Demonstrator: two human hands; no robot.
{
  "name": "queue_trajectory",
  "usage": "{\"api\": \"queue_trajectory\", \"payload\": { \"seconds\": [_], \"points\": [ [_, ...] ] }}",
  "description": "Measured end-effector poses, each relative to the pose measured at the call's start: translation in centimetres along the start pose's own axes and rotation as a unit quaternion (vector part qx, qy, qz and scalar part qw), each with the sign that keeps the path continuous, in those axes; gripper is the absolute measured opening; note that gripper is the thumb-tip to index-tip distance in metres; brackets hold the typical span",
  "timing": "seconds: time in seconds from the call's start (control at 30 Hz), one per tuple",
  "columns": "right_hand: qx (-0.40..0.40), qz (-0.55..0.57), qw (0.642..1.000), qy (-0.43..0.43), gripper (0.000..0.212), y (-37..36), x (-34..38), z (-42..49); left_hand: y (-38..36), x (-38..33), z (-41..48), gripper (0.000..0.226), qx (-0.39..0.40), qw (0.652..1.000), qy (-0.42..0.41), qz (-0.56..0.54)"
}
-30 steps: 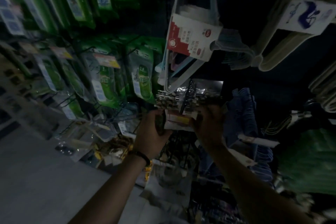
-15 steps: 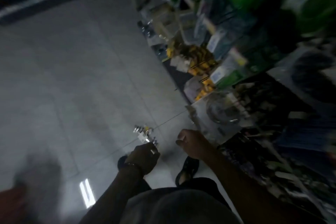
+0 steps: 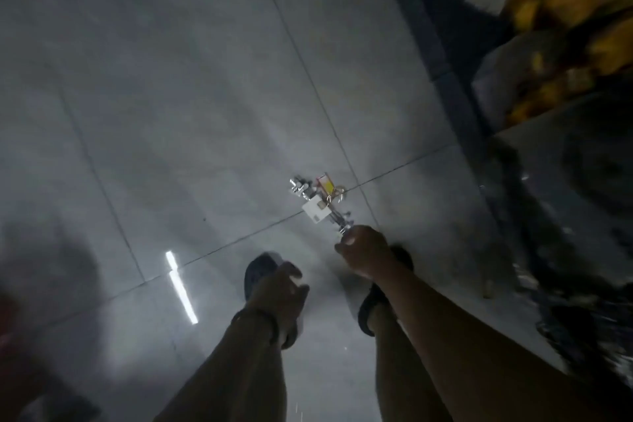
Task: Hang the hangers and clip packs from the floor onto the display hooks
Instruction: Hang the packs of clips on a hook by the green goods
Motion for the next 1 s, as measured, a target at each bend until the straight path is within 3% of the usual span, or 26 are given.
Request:
{"api": "queue_trajectory", "payload": {
  "seconds": [0.07, 0.23, 0.3, 0.37, 0.43, 0.57, 0.7, 0.83, 0.9, 1.0],
  "points": [
    [0.001, -0.018, 1.0, -0.018, 0.039, -3.2, -3.2, 8.0, -0.9, 0.8, 5.4, 0.024, -0.014, 0.998, 0.027, -0.052],
    [-0.071, -0.09, 0.993, -0.021, 0.078, -8.2, -10.0, 23.2, -5.4, 3.6, 21.4, 0.047, -0.109, 0.974, 0.085, -0.181],
    [-0.089, -0.101, 0.991, -0.013, 0.099, -10.1, -12.2, 26.2, -7.4, 4.0, 26.2, 0.058, -0.109, 0.96, 0.112, -0.232],
    [-0.128, -0.088, 0.988, 0.017, 0.103, -11.8, -13.8, 28.3, -8.8, 3.8, 29.4, 0.064, -0.103, 0.94, 0.12, -0.301],
    [-0.164, -0.076, 0.983, 0.046, 0.092, -12.6, -14.9, 29.5, -10.0, 3.5, 31.3, 0.07, -0.092, 0.921, 0.126, -0.358],
    [-0.152, 0.02, 0.985, 0.075, 0.027, -13.1, -16.0, 28.9, -11.2, 3.1, 32.2, 0.086, -0.086, 0.886, 0.141, -0.433],
    [-0.195, 0.036, 0.971, 0.137, 0.019, -12.9, -14.7, 24.7, -10.5, 1.1, 30.1, 0.085, -0.047, 0.861, 0.144, -0.486],
    [-0.245, 0.078, 0.935, 0.243, 0.019, -11.0, -10.4, 17.3, -8.7, -2.1, 25.8, 0.055, 0.017, 0.787, 0.105, -0.607],
    [-0.261, 0.078, 0.92, 0.281, 0.021, -10.1, -8.6, 13.6, -7.9, -3.2, 23.3, 0.047, -0.003, 0.789, 0.091, -0.608],
    [-0.187, 0.12, 0.923, 0.313, 0.007, -7.4, -6.9, 8.5, -5.8, -4.8, 19.0, 0.036, -0.041, 0.807, 0.073, -0.585]
  ]
}}
Point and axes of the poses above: each hand's wrist, its own z-axis towards the middle knuckle, its own y-axis out of the back of the hand, x = y × z, the point moved 3 cm from there along z, towards the middle knuckle, and after that the axes turned 13 degrees about z, right-handed, at the moved point
